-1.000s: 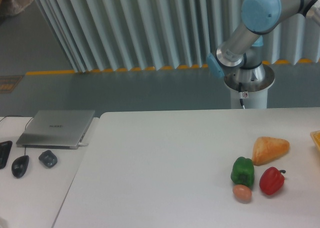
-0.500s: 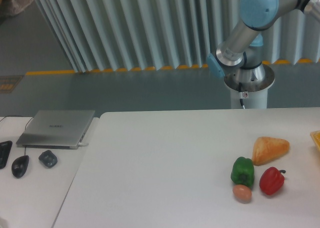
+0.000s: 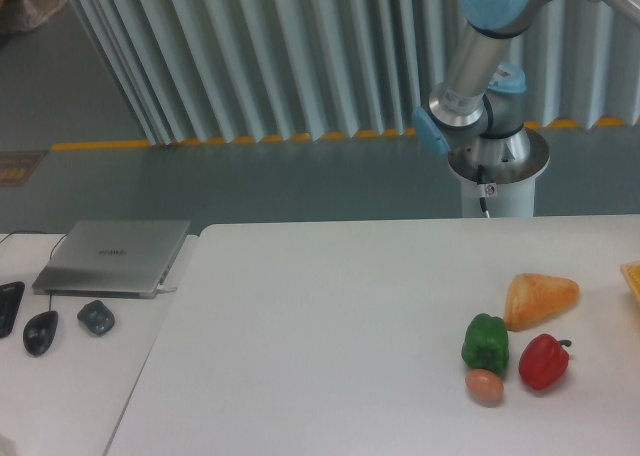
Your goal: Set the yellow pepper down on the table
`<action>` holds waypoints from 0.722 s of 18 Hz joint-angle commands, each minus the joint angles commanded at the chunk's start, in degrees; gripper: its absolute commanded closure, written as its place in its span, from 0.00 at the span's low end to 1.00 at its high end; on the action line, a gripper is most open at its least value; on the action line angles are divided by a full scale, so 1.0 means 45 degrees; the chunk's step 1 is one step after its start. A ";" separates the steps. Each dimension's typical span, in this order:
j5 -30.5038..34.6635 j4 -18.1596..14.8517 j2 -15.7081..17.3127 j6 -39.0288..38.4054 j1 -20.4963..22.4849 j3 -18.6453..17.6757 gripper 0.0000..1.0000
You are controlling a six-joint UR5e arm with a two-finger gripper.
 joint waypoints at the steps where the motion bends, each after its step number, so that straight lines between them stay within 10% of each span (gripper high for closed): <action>1: -0.0255 -0.0370 0.0175 0.0117 -0.0020 0.0000 0.36; 7: -0.0375 -0.1760 0.0822 0.0430 -0.1442 -0.0156 0.37; 13: 0.2884 -0.1702 0.0374 0.0489 -0.3982 -0.0605 0.37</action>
